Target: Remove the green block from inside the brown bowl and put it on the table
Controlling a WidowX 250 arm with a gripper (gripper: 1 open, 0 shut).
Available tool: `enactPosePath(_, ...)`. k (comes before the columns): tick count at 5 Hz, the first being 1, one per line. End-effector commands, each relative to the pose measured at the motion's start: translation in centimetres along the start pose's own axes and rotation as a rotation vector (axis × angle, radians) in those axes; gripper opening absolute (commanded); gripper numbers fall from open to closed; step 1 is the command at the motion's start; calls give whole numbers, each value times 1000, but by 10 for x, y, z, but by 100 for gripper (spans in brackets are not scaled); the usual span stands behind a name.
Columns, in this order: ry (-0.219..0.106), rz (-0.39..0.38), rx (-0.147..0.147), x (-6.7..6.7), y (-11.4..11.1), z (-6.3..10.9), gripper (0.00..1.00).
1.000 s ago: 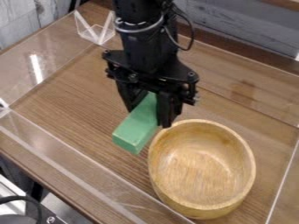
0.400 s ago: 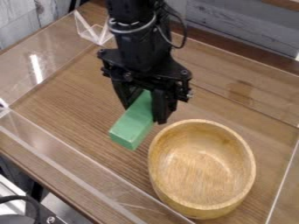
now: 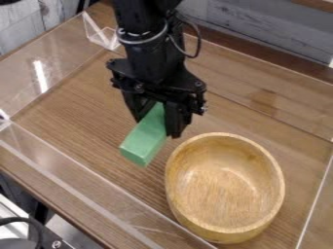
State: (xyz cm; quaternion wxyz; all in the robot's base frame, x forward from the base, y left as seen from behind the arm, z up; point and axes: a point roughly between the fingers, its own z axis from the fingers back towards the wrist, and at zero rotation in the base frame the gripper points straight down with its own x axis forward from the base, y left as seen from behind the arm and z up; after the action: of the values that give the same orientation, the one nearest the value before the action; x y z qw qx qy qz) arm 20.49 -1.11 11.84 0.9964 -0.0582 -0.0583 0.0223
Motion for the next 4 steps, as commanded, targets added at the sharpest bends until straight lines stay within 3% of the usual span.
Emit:
enactPosePath(1, -30, -1, -3, 6, 4, 1, 0)
enactPosePath(4, -31, 10, -4, 12, 11, -10, 0)
